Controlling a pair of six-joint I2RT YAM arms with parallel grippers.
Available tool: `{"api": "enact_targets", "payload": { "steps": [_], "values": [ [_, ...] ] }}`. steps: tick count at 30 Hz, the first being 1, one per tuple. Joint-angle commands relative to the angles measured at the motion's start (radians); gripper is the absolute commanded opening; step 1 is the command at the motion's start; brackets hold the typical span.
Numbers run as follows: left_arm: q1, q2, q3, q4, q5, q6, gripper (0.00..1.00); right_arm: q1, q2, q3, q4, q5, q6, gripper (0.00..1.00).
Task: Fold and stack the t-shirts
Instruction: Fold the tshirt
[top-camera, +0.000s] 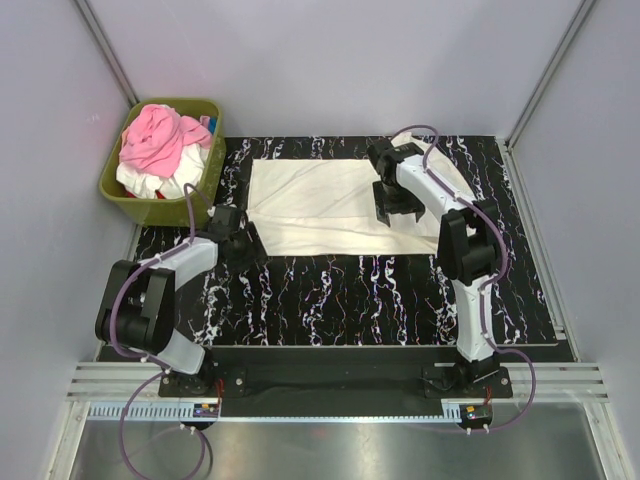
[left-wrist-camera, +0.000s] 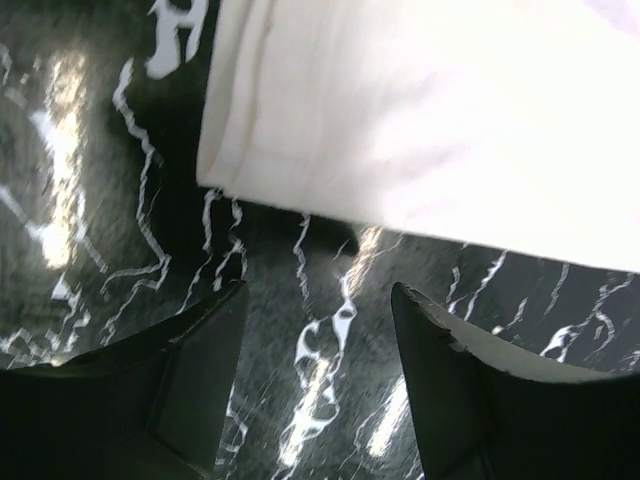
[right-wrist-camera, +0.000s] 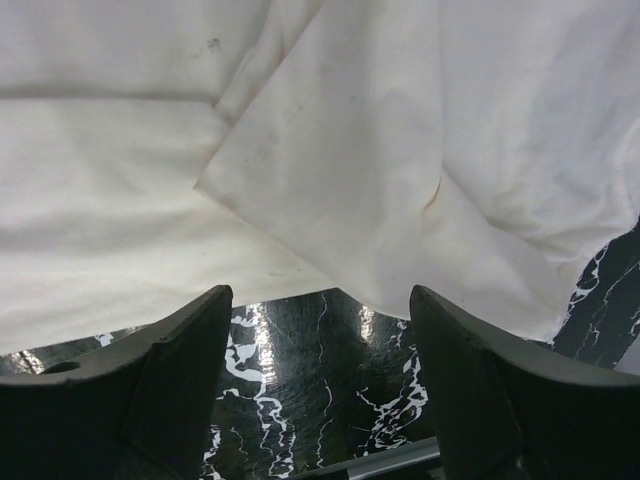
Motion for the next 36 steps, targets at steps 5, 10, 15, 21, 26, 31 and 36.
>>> {"api": "enact_targets", "payload": {
  "steps": [5, 10, 15, 21, 26, 31, 36],
  "values": [
    [-0.013, 0.025, -0.134, 0.195, 0.014, -0.022, 0.62, 0.022, 0.070, 0.066, -0.036, 0.048, -0.044, 0.76],
    [-0.016, 0.005, -0.158, 0.228, 0.007, -0.022, 0.62, 0.024, 0.102, 0.070, -0.033, 0.051, -0.050, 0.75],
    [-0.016, 0.016, -0.146, 0.212, 0.001, -0.031, 0.36, 0.024, 0.153, 0.097, -0.047, 0.099, -0.052, 0.71],
    [-0.016, 0.019, -0.140, 0.209, 0.003, -0.025, 0.22, 0.021, 0.182, 0.115, -0.050, 0.160, -0.052, 0.52],
    [-0.016, 0.017, -0.141, 0.215, 0.001, -0.025, 0.15, 0.007, 0.170, 0.101, -0.042, 0.189, -0.049, 0.28],
    [-0.016, 0.023, -0.132, 0.203, 0.001, -0.031, 0.00, -0.010, 0.129, 0.086, -0.033, 0.228, -0.047, 0.00],
    [-0.016, 0.036, -0.112, 0.165, 0.004, -0.045, 0.00, -0.088, 0.103, 0.100, -0.034, 0.269, -0.041, 0.00]
  ]
}}
